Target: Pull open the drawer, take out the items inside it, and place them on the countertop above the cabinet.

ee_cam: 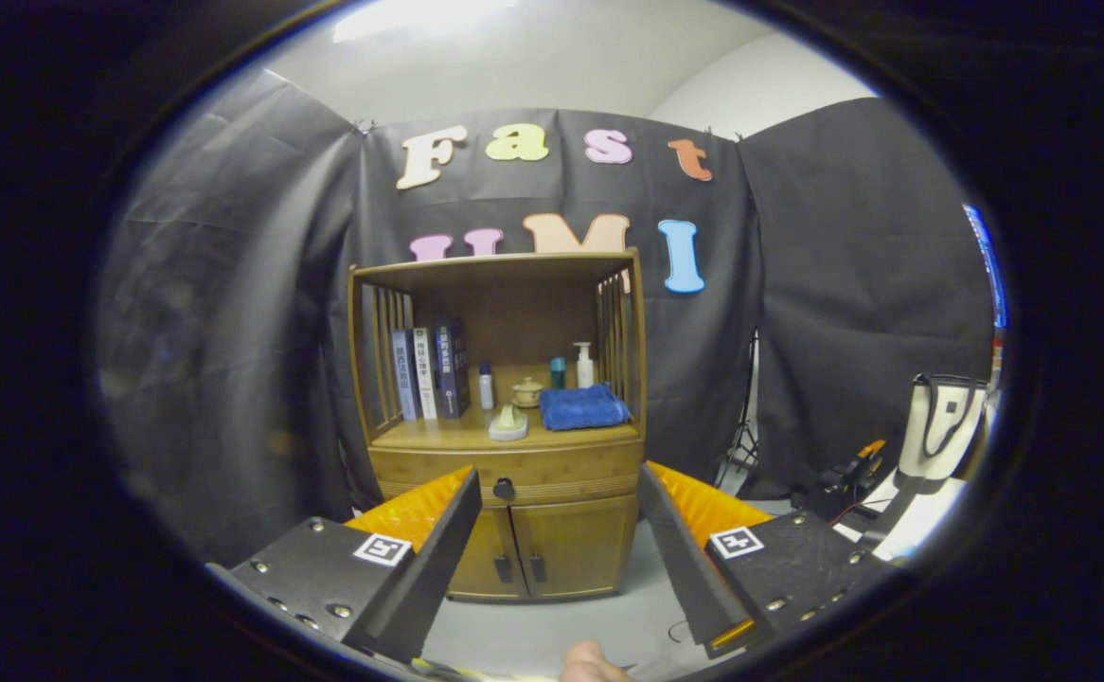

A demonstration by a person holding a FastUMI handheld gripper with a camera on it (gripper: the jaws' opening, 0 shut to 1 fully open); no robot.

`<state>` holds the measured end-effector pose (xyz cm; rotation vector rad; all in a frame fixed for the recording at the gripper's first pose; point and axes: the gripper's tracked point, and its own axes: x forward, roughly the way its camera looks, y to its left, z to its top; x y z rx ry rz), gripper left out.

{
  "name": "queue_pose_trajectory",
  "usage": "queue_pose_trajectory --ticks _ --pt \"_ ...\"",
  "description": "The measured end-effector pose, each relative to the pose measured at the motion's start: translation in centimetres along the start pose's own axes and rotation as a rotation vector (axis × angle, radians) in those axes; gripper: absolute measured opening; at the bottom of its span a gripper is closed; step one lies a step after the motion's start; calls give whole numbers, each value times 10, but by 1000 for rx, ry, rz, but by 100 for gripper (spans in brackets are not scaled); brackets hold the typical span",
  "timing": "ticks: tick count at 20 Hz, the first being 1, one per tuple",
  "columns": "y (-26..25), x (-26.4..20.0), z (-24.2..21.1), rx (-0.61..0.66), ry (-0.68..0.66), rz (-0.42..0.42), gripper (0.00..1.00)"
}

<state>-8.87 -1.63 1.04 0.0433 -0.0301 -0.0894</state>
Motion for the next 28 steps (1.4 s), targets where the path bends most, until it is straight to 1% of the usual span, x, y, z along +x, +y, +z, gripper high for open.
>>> queue_pose_trajectory --ticks 5,6,11,13,17,20,23,26,28 --pt "3 1 -7 1 12 6 99" --pt "-6 2 -5 0 17 9 99" --pt "-1 4 -14 -8 31 19 99" --pt "0 9 -13 -9 38 30 99" --pt "2 17 -28 11 68 65 99" --pt "2 23 -36 64 96 109 99" --pt "-6 31 -43 121 121 126 99" --pt "-1 54 -34 173 108 188 99" --pt "7 86 -13 200 69 286 99"
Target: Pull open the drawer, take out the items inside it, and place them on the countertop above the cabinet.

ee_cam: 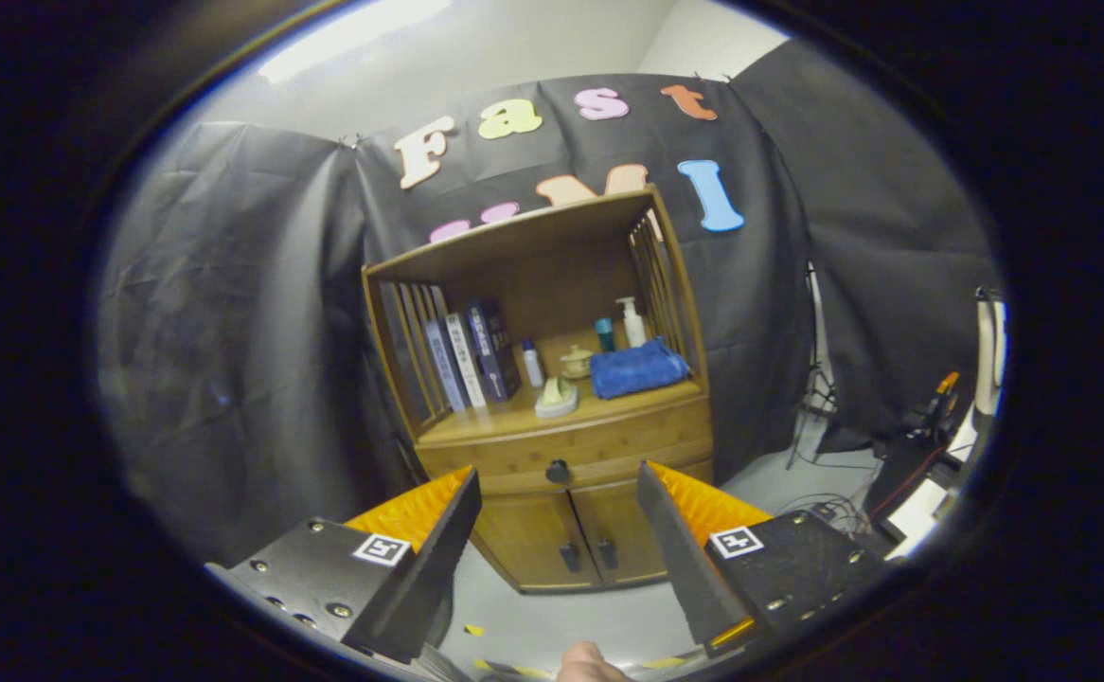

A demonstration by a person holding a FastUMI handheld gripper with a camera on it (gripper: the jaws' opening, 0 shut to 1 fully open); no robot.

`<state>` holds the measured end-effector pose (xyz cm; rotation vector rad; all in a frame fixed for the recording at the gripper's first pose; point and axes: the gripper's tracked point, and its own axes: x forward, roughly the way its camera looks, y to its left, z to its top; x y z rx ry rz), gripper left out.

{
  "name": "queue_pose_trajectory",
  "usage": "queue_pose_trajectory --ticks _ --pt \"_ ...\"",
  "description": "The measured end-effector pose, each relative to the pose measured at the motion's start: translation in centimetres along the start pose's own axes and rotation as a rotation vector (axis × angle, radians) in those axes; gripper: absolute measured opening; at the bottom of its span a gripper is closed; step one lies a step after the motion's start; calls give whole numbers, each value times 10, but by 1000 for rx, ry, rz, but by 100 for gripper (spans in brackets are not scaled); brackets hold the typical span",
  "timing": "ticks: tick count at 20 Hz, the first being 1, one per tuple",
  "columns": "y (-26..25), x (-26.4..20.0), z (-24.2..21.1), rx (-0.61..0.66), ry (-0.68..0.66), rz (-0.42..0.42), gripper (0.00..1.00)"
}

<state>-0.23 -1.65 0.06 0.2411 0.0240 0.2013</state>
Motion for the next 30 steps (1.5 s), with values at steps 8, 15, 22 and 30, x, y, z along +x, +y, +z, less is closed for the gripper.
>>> queue_pose_trajectory --ticks 8,15,22,30 --pt "-155 152 75 -328 -271 150 99" --pt "-316 131 -10 -113 -158 -47 99" --pt "-336 68 22 -183 -295 -204 99" --pt "-312 24 -34 -239 -100 -136 99"
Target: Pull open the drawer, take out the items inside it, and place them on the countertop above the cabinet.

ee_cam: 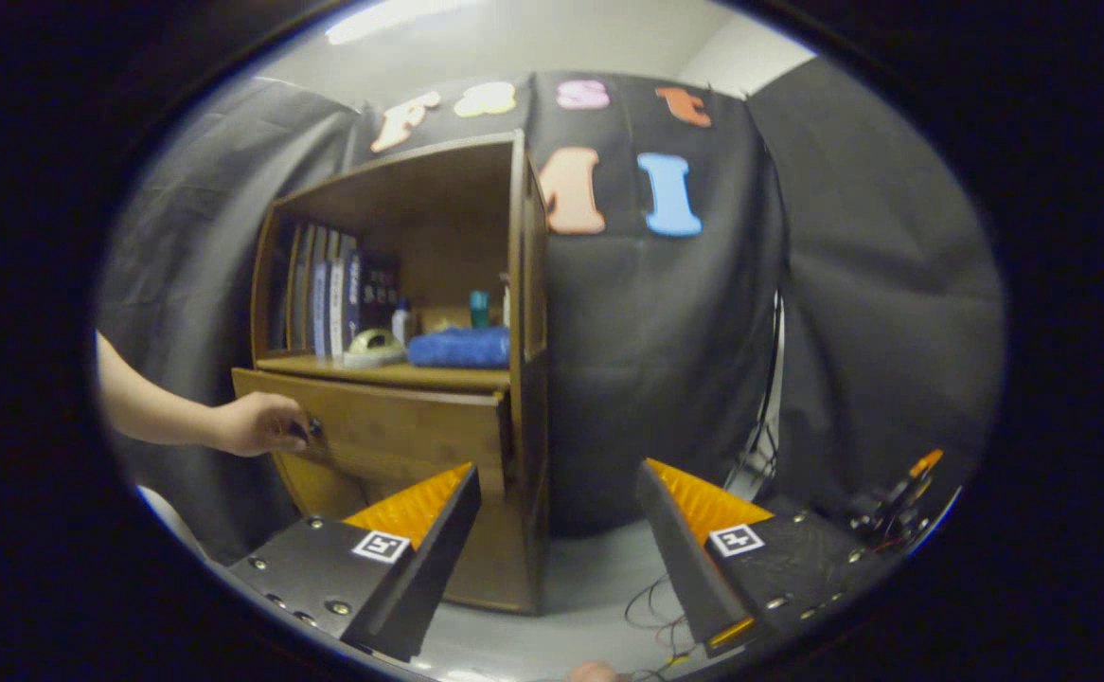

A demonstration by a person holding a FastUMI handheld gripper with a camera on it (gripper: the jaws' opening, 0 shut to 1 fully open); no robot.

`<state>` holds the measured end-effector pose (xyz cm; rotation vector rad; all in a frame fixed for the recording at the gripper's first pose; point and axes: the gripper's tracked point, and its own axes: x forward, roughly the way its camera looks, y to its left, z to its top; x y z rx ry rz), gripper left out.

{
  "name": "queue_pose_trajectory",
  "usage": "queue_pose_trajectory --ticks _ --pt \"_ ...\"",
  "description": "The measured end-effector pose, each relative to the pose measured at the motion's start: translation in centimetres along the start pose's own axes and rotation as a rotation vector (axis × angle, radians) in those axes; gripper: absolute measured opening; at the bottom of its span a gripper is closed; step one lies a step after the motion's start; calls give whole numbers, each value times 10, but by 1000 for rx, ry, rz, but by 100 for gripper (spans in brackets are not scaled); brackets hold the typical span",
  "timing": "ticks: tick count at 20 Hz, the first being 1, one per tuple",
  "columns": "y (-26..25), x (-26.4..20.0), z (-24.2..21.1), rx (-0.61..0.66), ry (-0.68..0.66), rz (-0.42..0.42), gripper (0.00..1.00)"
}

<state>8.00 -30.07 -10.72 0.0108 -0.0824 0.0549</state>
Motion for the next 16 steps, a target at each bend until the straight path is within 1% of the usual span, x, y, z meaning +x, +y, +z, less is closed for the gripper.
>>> queue_pose_trajectory --ticks 1,2,3,4,5,7,10,16 --pt "-5 5 -5 24 22 -6 99" --pt "2 20 -15 5 52 2 99" --pt "5 18 -16 -27 50 6 99" --pt "-3 18 -15 -10 48 3 99" --pt "-1 16 -12 8 47 -3 100" --pt "2 17 -17 -12 56 6 100" --pt "0 17 -15 -5 55 1 98" --pt "1 17 -13 -4 54 2 99"
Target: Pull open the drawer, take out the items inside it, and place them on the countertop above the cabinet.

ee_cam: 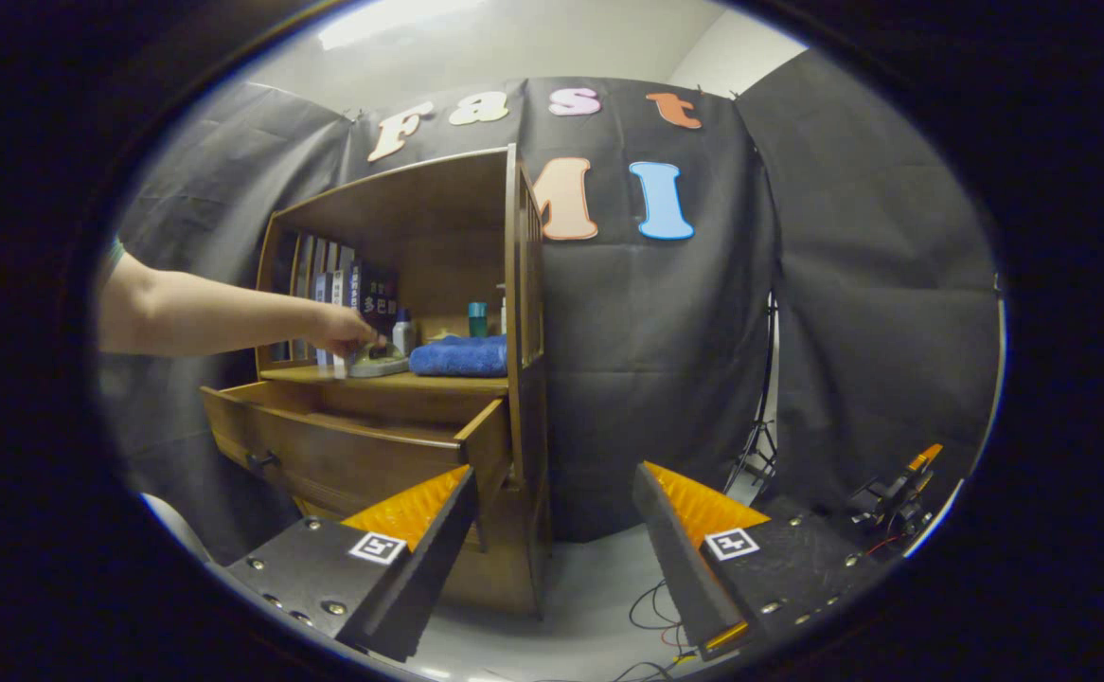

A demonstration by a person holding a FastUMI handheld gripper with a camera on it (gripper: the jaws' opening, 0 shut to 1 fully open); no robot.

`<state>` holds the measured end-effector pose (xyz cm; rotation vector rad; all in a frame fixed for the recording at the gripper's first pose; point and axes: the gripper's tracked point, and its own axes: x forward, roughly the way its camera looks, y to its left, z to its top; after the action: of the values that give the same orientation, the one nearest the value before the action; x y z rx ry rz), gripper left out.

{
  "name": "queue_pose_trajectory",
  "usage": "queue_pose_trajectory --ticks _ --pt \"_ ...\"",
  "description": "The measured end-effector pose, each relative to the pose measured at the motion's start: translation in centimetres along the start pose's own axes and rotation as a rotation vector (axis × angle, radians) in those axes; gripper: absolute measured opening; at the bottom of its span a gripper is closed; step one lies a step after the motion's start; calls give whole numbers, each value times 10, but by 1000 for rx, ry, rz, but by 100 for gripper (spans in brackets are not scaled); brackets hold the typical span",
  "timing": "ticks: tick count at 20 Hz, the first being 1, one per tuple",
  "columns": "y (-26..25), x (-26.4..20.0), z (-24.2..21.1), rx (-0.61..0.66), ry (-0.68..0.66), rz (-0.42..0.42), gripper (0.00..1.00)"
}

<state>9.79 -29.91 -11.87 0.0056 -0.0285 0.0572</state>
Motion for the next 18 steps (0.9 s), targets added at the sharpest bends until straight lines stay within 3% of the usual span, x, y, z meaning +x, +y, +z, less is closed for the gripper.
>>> queue_pose_trajectory --ticks 18 --pt "-1 2 0 -1 12 3 99"
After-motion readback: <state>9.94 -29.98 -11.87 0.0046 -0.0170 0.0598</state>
